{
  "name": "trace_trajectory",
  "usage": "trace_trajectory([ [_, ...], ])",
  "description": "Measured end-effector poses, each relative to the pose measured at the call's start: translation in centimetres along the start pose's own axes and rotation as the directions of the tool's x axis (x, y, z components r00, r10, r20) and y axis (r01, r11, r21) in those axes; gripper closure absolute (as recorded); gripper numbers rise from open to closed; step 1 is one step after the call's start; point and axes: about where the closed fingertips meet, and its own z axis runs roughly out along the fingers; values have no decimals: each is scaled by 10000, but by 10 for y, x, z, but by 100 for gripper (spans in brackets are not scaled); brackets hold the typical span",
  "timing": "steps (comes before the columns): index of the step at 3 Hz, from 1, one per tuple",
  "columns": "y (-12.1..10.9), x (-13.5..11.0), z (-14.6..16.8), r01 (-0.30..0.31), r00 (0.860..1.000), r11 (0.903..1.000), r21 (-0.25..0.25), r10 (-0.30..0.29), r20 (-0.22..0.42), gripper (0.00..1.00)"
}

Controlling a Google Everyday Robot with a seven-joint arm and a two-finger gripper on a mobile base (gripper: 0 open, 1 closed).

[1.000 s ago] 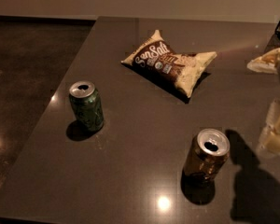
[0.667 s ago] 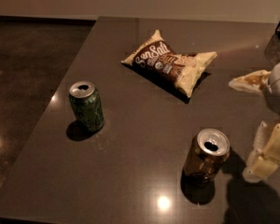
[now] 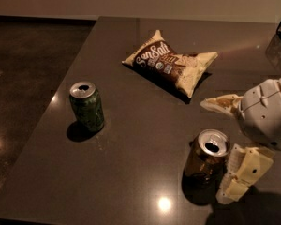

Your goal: Move orange can near green can

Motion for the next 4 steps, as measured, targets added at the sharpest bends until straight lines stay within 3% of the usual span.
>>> trace_trajectory([
  [1,5,-8,9,11,9990,9998,-194,-3,442,16],
  [2,5,-15,10,-86,9970,9998,-174,99,770,48],
  [3,-1,-27,5,-103,9962,9999,-17,104,860,71],
  [4,-18,-55,6,-58,9957,9999,101,48,925,94],
])
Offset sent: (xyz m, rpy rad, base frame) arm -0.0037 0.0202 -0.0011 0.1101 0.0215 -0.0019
